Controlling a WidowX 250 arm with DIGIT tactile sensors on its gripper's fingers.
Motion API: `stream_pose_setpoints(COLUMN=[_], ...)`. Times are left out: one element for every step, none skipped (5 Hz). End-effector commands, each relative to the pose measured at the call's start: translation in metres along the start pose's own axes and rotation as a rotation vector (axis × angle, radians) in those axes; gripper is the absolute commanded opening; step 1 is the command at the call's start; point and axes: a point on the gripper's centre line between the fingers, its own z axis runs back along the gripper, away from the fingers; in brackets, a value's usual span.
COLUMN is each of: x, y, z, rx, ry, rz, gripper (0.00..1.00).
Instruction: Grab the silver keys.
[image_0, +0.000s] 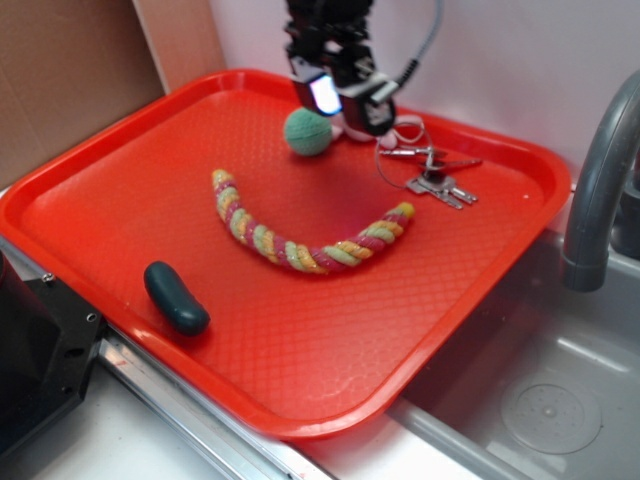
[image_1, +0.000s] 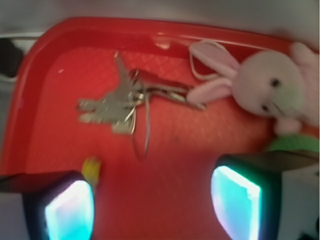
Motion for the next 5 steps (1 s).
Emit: stream_pose_setpoints(x=[0.025, 0.027, 0.027, 0.031, 0.032], y=[-0.015, -0.019, -0.017, -0.015, -0.016], z=[-0.008, -0.014, -0.016, -0.026, -0.027], rx=[0.031, 0.03, 0.022, 0.027, 0.029], ry=[-0.047, -0.032, -0.041, -0.049, -0.048], rz=[-0.057, -0.06, -0.055, -0.1, -0.107], gripper=[1.0, 0.72, 0.0, 0.0, 0.0])
